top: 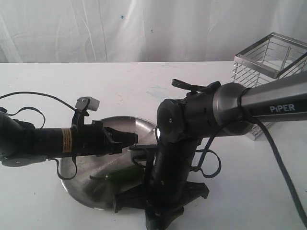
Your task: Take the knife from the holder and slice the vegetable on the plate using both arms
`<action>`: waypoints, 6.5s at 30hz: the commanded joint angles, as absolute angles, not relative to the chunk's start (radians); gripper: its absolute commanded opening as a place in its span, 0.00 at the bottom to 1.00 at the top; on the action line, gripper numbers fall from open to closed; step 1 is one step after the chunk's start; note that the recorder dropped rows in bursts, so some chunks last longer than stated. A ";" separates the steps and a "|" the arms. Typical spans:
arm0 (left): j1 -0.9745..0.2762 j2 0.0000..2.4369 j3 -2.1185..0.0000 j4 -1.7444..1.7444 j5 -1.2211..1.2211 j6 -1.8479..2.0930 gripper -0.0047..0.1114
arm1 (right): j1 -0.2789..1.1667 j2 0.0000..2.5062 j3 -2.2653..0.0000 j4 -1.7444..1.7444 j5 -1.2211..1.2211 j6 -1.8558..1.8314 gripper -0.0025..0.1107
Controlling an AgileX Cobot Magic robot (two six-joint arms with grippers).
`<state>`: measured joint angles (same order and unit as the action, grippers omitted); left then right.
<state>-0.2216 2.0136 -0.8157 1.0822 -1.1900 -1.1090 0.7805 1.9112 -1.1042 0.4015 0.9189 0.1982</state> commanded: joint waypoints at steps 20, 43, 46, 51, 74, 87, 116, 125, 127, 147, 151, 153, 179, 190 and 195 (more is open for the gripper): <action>-0.362 2.014 -0.830 1.165 -0.744 -1.067 0.04 | 0.778 1.906 -1.096 0.401 0.918 0.187 0.02; -0.362 2.014 -0.828 1.351 -0.499 -1.216 0.04 | 0.776 1.905 -1.096 0.341 0.847 0.218 0.02; -0.362 2.014 -0.828 1.351 -0.480 -1.223 0.04 | 0.776 1.905 -1.096 0.263 0.844 0.288 0.02; -0.362 2.014 -0.828 1.351 -0.504 -1.223 0.04 | 0.776 1.905 -1.096 0.191 0.851 0.380 0.02; -0.360 1.797 -0.828 1.145 -0.577 -1.139 0.04 | 0.777 1.886 -1.096 0.306 0.914 0.196 0.02; -0.360 1.556 -0.828 1.302 -0.572 -1.248 0.04 | 0.777 1.886 -1.096 0.314 0.911 0.196 0.02; -0.360 1.489 -0.781 1.274 -0.389 -1.145 0.04 | 0.777 1.964 -1.177 0.376 0.900 0.185 0.02; -0.297 1.664 -0.781 1.286 -0.529 -1.169 0.04 | 0.777 1.964 -1.177 0.408 0.941 0.183 0.02; -0.265 1.674 -0.782 1.264 -0.599 -1.169 0.04 | 0.777 1.964 -1.177 0.408 0.953 0.181 0.02; -0.184 1.949 -0.799 1.151 -1.021 -1.169 0.04 | 0.777 1.964 -1.177 0.415 0.965 0.179 0.02; -0.184 2.010 -0.844 1.170 -1.133 -1.196 0.04 | 0.777 1.964 -1.177 0.415 0.965 0.175 0.02; -0.184 2.030 -0.857 1.174 -1.150 -1.207 0.04 | 0.777 1.964 -1.177 0.415 0.965 0.166 0.02; -0.257 2.085 -0.887 1.408 -0.818 -1.295 0.04 | 0.779 1.964 -1.175 0.427 1.070 0.157 0.02; -0.253 2.081 -0.889 1.363 -0.976 -1.299 0.04 | 0.807 1.964 -1.173 0.437 1.020 0.160 0.02; -0.212 2.081 -0.932 1.328 -1.221 -1.290 0.04 | 0.807 1.964 -1.173 0.437 1.021 0.165 0.02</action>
<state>-0.2325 2.0796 -0.9136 1.3224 -1.1083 -1.2815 0.8058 1.9611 -1.1763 0.4356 1.0292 0.1647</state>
